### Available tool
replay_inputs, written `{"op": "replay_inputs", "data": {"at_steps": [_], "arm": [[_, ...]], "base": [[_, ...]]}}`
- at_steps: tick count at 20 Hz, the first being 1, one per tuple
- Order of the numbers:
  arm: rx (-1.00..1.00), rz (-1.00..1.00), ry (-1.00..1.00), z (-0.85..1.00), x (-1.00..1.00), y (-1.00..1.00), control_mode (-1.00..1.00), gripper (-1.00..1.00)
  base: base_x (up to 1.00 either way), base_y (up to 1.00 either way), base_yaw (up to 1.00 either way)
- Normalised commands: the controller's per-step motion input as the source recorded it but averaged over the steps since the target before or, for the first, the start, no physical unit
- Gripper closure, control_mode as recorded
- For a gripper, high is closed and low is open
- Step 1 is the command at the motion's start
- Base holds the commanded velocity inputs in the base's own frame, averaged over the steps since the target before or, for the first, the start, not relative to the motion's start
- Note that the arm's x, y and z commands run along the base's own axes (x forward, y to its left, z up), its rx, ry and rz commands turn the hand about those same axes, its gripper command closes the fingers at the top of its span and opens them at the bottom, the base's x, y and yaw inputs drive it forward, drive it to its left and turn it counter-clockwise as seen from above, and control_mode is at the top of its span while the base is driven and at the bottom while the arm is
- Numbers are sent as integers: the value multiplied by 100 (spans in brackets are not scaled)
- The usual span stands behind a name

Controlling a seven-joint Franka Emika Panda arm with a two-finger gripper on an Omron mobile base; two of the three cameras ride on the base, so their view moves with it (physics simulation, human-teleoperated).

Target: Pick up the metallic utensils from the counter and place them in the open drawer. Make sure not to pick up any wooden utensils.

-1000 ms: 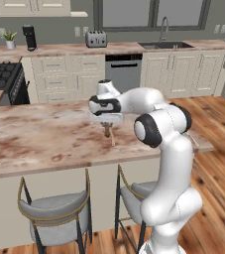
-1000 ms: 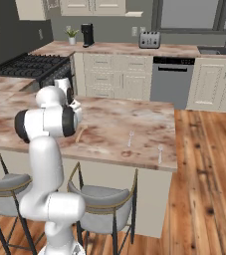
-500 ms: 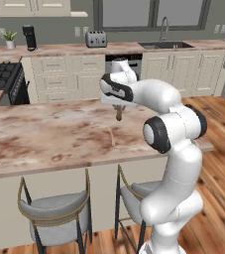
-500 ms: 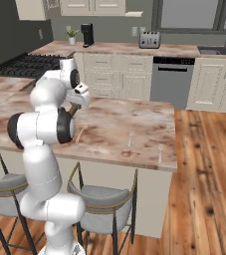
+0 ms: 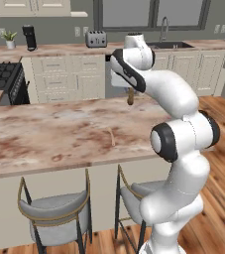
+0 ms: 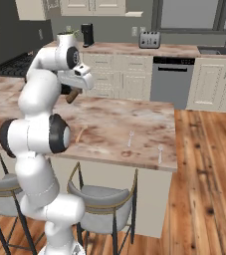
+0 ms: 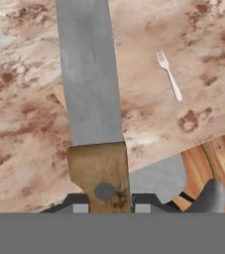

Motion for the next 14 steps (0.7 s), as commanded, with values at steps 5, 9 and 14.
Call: {"op": "replay_inputs", "data": {"at_steps": [5,9,14], "arm": [[1,7,-11,19,-55,-38,-100,100],[0,0,0,0,0,0,-100,100],[0,0,0,0,-24,0,-100,100]], "base": [[0,0,0],[0,0,0],[0,0,0]]}}
